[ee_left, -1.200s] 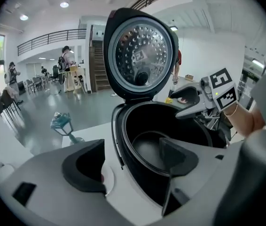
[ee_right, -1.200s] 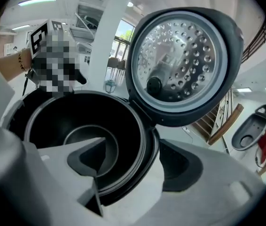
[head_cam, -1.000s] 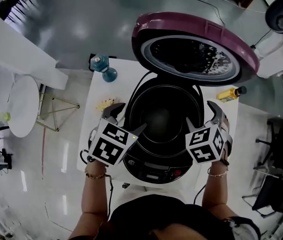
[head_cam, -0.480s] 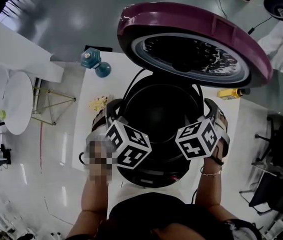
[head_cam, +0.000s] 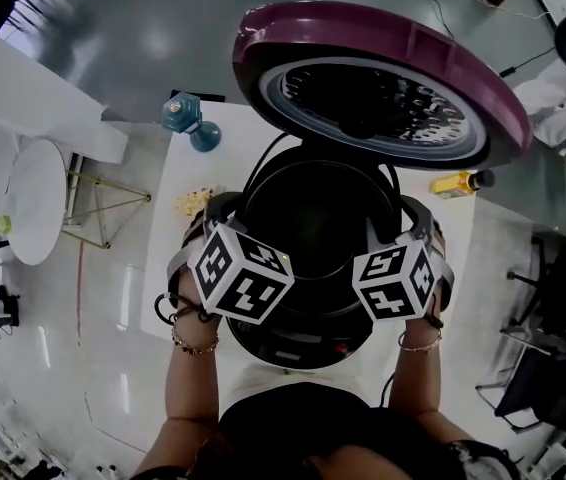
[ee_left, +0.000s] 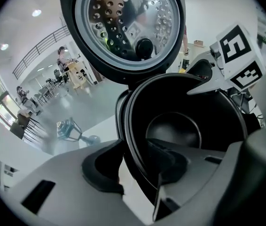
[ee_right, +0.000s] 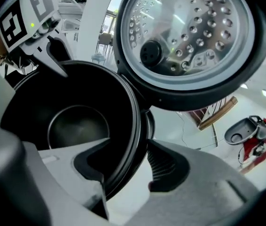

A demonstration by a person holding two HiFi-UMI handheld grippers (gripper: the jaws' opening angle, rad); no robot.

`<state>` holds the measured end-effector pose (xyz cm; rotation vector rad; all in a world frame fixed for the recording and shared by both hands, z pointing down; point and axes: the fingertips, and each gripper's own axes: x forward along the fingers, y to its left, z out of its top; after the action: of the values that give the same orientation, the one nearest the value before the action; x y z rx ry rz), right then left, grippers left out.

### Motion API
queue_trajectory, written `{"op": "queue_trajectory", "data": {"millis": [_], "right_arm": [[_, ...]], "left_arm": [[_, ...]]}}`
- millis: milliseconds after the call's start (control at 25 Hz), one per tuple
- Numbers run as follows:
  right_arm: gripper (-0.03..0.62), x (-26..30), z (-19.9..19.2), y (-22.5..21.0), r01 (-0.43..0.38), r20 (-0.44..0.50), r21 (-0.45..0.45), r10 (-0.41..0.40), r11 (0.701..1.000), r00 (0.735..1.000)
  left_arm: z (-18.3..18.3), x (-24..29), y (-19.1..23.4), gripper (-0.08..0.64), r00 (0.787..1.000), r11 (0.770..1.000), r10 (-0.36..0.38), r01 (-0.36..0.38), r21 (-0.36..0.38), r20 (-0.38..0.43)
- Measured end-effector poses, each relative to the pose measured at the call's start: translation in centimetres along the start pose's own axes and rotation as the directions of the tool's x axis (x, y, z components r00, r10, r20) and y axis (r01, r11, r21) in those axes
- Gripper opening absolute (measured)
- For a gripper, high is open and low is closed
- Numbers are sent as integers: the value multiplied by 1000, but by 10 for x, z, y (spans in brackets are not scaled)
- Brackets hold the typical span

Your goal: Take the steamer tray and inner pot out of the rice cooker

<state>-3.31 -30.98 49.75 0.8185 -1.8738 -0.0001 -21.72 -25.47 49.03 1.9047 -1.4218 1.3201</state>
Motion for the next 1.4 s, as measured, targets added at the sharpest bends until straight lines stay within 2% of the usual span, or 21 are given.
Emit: {"op": "queue_trajectory", "data": {"millis": [240,320,560,760,1040,1400], "right_arm": [[182,-11,2,-3,-9,55,-21,10,1000,998],[120,-17,4,-1,-29,84,-17,30,999,996],[84,-39,22,-5,-42,177,62,30,997,984],[46,-68,36,-10,-77,296,178,21,981,955],[25,-105,46,-9,-99,404,232,-3,968,915],[14,-163,52,-11,-93,520,237,-46,967,853]], "left_arm": [[8,-11,-10,138,999,1000,-29,29,-3,37],[13,-17,-14,91,998,999,-38,38,-3,59],[18,-37,-4,78,992,998,-46,52,-46,122],[22,-62,-1,63,984,997,5,8,-76,176],[28,-104,3,36,960,990,75,-39,-138,268],[29,-170,-11,34,918,982,168,-122,-146,360]]}}
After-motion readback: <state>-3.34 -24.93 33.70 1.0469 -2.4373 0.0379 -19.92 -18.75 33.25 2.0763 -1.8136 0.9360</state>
